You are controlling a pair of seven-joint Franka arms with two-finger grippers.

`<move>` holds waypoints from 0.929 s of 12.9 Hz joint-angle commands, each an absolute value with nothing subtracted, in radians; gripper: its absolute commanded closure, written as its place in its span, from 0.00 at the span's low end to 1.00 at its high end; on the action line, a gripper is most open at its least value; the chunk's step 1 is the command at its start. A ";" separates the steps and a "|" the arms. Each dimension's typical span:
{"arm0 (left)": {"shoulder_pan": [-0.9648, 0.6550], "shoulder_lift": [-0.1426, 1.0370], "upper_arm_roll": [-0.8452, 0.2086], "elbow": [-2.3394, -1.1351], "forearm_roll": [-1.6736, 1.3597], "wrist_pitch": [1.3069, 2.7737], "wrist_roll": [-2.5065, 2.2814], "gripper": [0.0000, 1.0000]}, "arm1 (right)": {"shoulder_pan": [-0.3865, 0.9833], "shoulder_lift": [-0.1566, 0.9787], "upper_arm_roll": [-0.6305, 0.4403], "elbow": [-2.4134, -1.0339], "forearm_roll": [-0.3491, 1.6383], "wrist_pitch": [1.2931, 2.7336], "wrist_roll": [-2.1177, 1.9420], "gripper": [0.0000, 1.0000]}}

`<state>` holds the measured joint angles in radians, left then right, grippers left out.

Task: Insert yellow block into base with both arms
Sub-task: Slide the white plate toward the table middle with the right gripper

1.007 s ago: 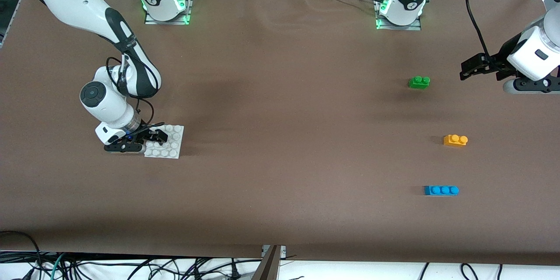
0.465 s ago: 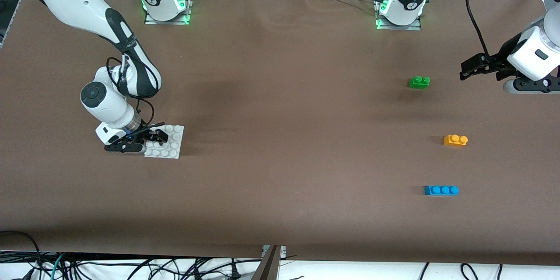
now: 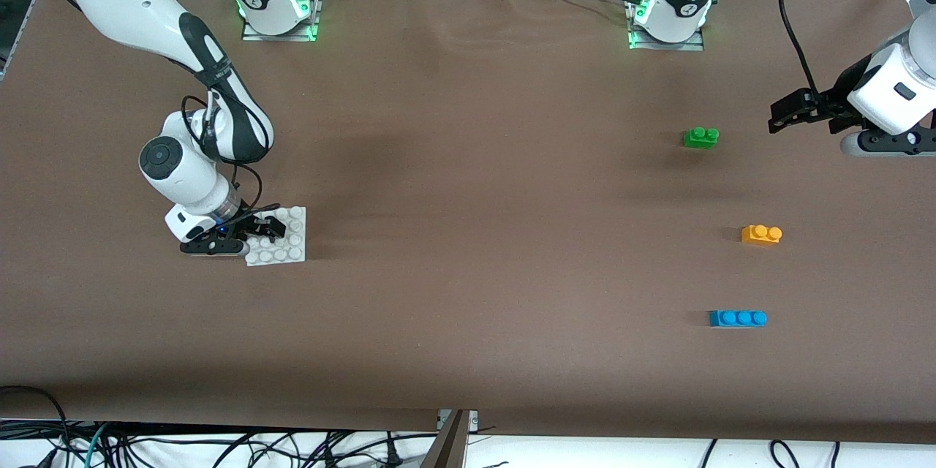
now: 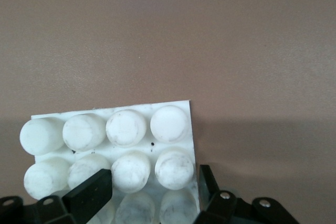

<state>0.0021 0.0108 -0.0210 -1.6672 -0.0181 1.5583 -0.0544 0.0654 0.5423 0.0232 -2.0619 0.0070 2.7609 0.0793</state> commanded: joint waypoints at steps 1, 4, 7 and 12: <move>0.015 0.021 -0.028 -1.640 -0.048 1.536 -0.052 0.00 | 0.061 0.568 0.046 -2.039 0.020 2.763 0.104 0.23; 0.017 0.021 -0.026 -1.640 -0.048 1.536 -0.052 0.00 | 0.078 0.566 0.057 -2.040 0.023 2.763 0.159 0.23; 0.017 0.021 -0.026 -1.640 -0.048 1.536 -0.052 0.00 | 0.115 0.566 0.057 -2.040 0.021 2.763 0.218 0.23; 0.017 0.021 -0.028 -1.640 -0.048 1.534 -0.052 0.00 | 0.202 0.580 0.057 -2.023 0.020 2.763 0.343 0.22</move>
<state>0.0037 0.0108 -0.0204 -1.6672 -0.0184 1.5579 -0.0544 0.1739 0.5469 0.0552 -2.0585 0.0072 2.7611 0.2996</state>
